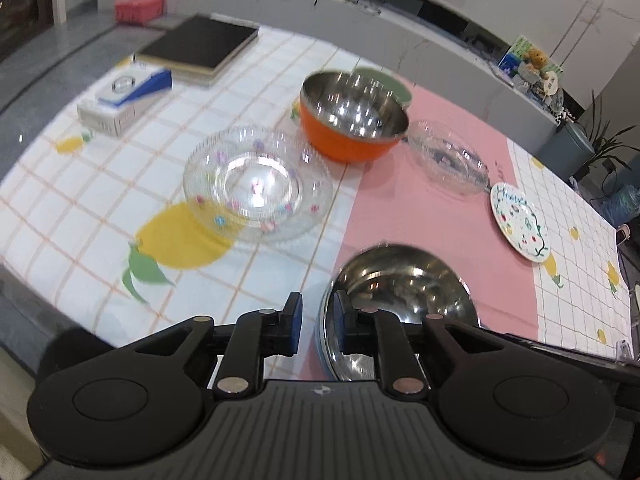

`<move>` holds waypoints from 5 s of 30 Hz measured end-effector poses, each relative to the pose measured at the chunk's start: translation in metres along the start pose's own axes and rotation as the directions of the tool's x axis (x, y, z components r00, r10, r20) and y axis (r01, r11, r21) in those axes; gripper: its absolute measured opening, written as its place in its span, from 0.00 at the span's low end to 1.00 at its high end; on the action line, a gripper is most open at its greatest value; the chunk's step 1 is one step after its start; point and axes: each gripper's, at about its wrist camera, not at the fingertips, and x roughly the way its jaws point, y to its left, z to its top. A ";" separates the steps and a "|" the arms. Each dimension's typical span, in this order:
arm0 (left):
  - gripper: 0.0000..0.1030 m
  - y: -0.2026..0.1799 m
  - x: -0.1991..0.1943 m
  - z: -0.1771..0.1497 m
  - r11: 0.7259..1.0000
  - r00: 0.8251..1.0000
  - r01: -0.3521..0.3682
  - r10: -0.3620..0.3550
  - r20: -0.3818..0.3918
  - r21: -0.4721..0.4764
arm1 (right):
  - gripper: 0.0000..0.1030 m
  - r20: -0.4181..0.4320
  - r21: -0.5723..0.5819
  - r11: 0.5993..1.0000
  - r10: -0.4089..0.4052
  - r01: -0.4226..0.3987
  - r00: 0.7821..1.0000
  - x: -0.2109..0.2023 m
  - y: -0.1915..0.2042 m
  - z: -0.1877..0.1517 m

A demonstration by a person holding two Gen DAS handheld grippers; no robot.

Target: Organize plates and bowls

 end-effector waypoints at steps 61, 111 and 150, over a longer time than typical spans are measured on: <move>0.25 0.011 0.136 0.156 0.999 0.999 -0.007 0.005 -0.035 -0.039 | 0.27 -0.092 0.095 0.995 -0.006 0.015 0.996 0.161 0.024 0.182; 0.14 -0.043 -0.032 0.063 0.997 0.990 0.071 -0.073 0.117 0.022 | 0.16 0.098 0.091 0.991 0.093 -0.102 0.991 -0.046 -0.001 0.078; 0.14 -0.023 -0.030 -0.013 0.998 0.994 0.052 -0.049 -0.094 0.028 | 0.15 -0.127 0.154 0.981 0.137 -0.117 0.982 -0.025 -0.025 -0.002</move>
